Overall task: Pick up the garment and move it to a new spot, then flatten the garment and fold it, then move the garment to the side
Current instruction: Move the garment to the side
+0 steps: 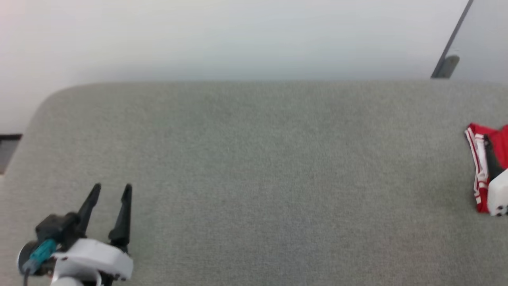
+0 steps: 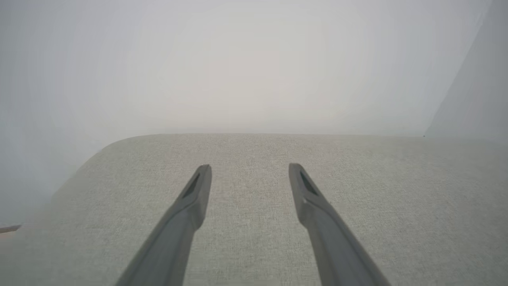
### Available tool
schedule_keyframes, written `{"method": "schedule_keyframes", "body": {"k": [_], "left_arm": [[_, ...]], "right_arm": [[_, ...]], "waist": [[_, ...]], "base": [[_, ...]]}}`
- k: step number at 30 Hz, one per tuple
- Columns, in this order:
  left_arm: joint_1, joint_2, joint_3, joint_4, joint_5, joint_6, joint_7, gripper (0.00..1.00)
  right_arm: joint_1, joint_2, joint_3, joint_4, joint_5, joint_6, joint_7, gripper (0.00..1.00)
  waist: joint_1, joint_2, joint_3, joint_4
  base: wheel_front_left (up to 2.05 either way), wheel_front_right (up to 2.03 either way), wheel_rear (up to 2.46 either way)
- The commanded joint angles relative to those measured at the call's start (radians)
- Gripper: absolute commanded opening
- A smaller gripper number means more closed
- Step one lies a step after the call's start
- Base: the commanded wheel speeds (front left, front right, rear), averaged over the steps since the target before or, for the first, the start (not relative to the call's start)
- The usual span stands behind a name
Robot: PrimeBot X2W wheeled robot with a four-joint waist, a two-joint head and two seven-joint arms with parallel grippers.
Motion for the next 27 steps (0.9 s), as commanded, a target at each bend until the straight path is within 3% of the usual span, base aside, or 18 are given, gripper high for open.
{"method": "schedule_keyframes", "body": {"k": [1, 9, 27], "left_arm": [[0.018, 0.002, 0.007, -0.007, -0.006, 0.004, 0.000, 1.00], [0.117, 0.007, 0.069, -0.052, -0.021, 0.021, 0.000, 1.00], [0.218, -0.031, 0.177, -0.038, 0.031, -0.041, 0.000, 1.00]], "right_arm": [[0.022, 0.004, -0.001, -0.016, 0.010, -0.002, -0.006, 1.00], [0.196, 0.055, -0.044, -0.231, 0.037, -0.002, -0.008, 1.00], [0.529, 0.204, -0.156, -0.606, -0.003, -0.002, -0.008, 1.00]], "waist": [[0.0000, 0.0000, -0.065, 0.030], [0.0000, 0.0000, -0.093, 0.037], [0.0000, 0.0000, -0.119, 0.017]], "base": [[0.00, 0.00, 0.00], [0.00, 0.00, 0.00], [0.00, 0.00, 0.00]]}}
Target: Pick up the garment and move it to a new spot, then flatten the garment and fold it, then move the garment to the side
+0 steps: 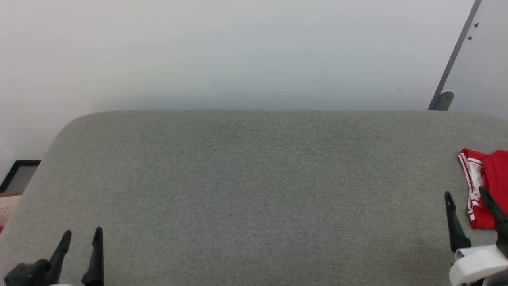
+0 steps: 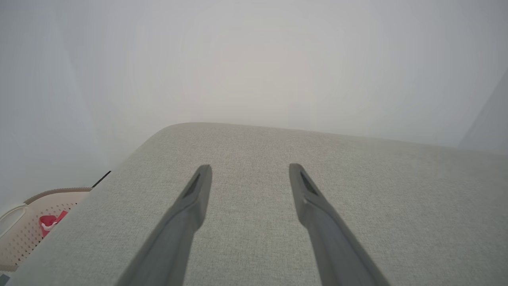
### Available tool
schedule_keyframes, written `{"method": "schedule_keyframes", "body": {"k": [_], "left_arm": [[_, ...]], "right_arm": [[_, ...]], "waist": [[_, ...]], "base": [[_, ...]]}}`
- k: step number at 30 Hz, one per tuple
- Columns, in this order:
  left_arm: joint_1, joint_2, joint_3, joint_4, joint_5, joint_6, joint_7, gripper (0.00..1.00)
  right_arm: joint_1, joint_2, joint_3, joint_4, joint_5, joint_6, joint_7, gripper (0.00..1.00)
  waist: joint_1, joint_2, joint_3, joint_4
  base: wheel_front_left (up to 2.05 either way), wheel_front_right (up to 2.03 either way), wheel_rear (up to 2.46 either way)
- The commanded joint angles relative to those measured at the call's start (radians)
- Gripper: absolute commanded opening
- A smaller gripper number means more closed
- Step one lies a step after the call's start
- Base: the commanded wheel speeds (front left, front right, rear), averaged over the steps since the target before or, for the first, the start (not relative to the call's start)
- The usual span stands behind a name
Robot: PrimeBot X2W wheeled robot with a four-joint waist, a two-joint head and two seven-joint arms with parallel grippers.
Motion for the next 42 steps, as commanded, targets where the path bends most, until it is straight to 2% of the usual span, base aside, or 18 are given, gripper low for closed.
{"method": "schedule_keyframes", "body": {"k": [1, 18, 42], "left_arm": [[0.008, -0.005, 0.008, 0.002, 0.018, -0.006, 0.000, 1.00], [0.038, -0.038, 0.066, 0.003, 0.074, -0.035, 0.000, 1.00], [0.068, -0.059, 0.076, -0.055, 0.078, -0.041, 0.000, 1.00]], "right_arm": [[0.022, 0.009, -0.006, -0.019, -0.013, -0.002, -0.004, 1.00], [0.153, 0.075, -0.005, -0.136, -0.016, -0.002, -0.004, 1.00], [0.183, 0.089, -0.006, -0.169, -0.037, -0.002, -0.004, 1.00]], "waist": [[0.0000, 0.0000, 0.000, -0.003], [0.0000, 0.0000, 0.000, -0.020], [0.0000, 0.0000, 0.000, -0.016]], "base": [[0.00, 0.00, 0.00], [0.00, 0.00, 0.00], [0.00, 0.00, 0.00]]}}
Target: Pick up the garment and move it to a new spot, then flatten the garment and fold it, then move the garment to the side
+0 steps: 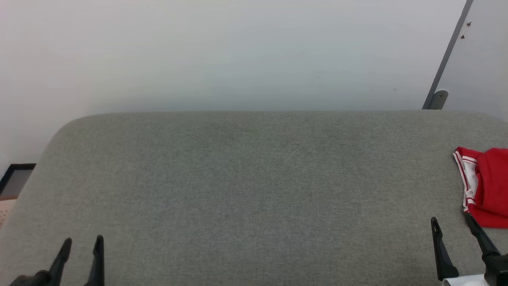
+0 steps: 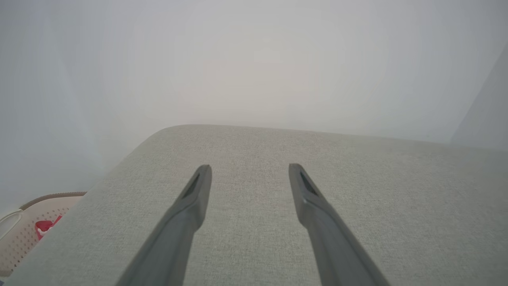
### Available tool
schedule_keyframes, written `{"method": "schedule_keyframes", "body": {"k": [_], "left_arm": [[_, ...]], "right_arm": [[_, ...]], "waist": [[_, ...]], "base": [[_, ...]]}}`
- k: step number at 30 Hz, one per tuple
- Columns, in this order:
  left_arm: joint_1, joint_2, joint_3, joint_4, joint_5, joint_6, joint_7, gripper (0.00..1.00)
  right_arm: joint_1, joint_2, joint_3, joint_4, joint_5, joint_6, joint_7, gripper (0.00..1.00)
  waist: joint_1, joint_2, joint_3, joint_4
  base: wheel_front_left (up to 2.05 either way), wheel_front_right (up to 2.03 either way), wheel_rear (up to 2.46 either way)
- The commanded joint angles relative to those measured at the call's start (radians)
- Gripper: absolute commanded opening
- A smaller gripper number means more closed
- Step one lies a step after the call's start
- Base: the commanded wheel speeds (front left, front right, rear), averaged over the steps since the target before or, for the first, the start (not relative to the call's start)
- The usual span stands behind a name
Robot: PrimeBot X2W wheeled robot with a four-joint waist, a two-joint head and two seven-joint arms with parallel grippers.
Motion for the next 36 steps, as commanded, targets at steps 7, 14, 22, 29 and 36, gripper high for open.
{"method": "schedule_keyframes", "body": {"k": [7, 14, 22, 29, 36], "left_arm": [[0.013, -0.026, 0.005, 0.015, 0.004, 0.000, 0.001, 0.00], [-0.001, -0.059, 0.002, 0.035, -0.088, 0.000, 0.032, 0.00], [-0.026, -0.083, 0.003, 0.034, -0.216, 0.000, 0.070, 0.00], [-0.046, -0.101, 0.003, 0.034, -0.318, -0.001, 0.101, 0.00], [-0.065, -0.118, 0.003, 0.035, -0.412, -0.001, 0.129, 0.00]], "right_arm": [[0.004, 0.015, -0.002, 0.033, 0.001, 0.000, 0.004, 0.00], [-0.010, 0.028, -0.012, 0.063, 0.120, 0.000, 0.042, 0.00], [-0.026, 0.037, -0.010, 0.067, 0.289, 0.000, 0.076, 0.00], [-0.042, 0.045, -0.011, 0.072, 0.423, 0.000, 0.104, 0.00], [-0.057, 0.052, -0.012, 0.078, 0.546, 0.000, 0.132, 0.00]], "waist": [[0.0000, 0.0000, 0.001, 0.004], [0.0000, 0.0000, 0.004, 0.004], [0.0000, 0.0000, 0.009, 0.005], [0.0000, 0.0000, 0.013, 0.005], [0.0000, 0.0000, 0.017, 0.006]], "base": [[0.00, 0.00, 0.00], [0.00, 0.00, 0.00], [0.00, 0.00, 0.00], [0.00, 0.00, 0.00], [0.00, 0.00, 0.00]]}}
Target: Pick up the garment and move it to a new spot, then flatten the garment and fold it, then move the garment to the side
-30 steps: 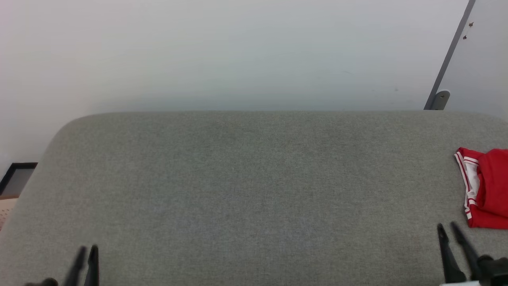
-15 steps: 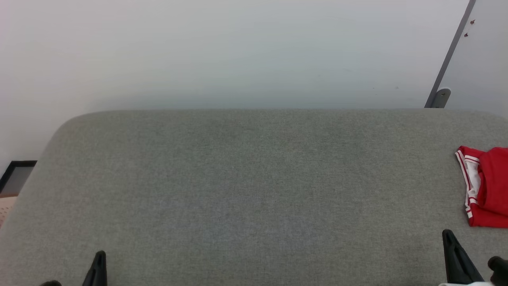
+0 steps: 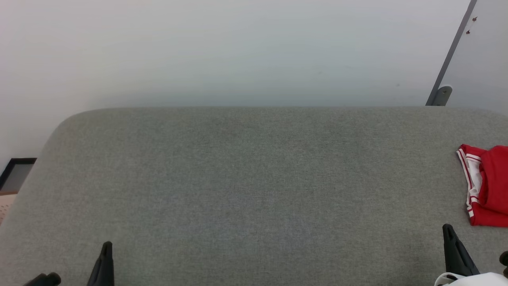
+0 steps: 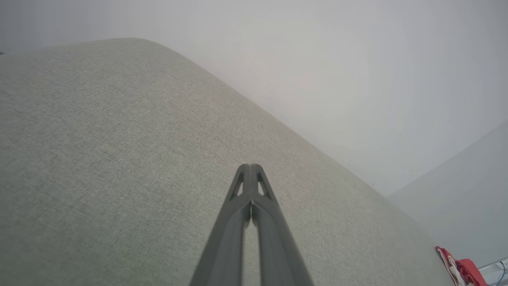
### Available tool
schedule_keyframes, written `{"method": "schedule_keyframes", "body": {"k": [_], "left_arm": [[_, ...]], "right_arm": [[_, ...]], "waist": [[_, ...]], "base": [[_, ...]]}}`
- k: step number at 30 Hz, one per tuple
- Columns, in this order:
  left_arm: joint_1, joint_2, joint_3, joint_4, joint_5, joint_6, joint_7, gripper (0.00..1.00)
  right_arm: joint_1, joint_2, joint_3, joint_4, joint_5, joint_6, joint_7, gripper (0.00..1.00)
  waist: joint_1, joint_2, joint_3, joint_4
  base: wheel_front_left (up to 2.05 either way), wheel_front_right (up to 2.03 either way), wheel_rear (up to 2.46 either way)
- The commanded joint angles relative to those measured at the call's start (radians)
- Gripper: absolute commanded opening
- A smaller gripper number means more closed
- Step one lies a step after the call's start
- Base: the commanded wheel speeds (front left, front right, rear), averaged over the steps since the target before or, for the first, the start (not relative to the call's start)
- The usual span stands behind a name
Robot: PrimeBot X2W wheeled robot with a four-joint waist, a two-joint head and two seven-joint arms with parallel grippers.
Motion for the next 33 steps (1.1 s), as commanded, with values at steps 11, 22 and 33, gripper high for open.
{"method": "schedule_keyframes", "body": {"k": [11, 22, 33], "left_arm": [[-0.052, -0.017, 0.008, -0.011, -0.152, -0.002, 0.045, 0.00], [-0.076, -0.039, 0.009, -0.010, -0.271, -0.002, 0.082, 0.00], [-0.096, -0.057, 0.009, -0.009, -0.369, -0.003, 0.112, 0.00]], "right_arm": [[-0.052, 0.008, -0.008, -0.001, 0.200, -0.001, 0.042, 0.00], [-0.071, 0.017, -0.012, 0.008, 0.355, -0.001, 0.078, 0.00], [-0.088, 0.025, -0.014, 0.015, 0.483, -0.001, 0.107, 0.00]], "waist": [[0.0000, 0.0000, 0.007, 0.001], [0.0000, 0.0000, 0.013, 0.002], [0.0000, 0.0000, 0.019, 0.003]], "base": [[0.00, 0.00, 0.00], [0.00, 0.00, 0.00], [0.00, 0.00, 0.00]]}}
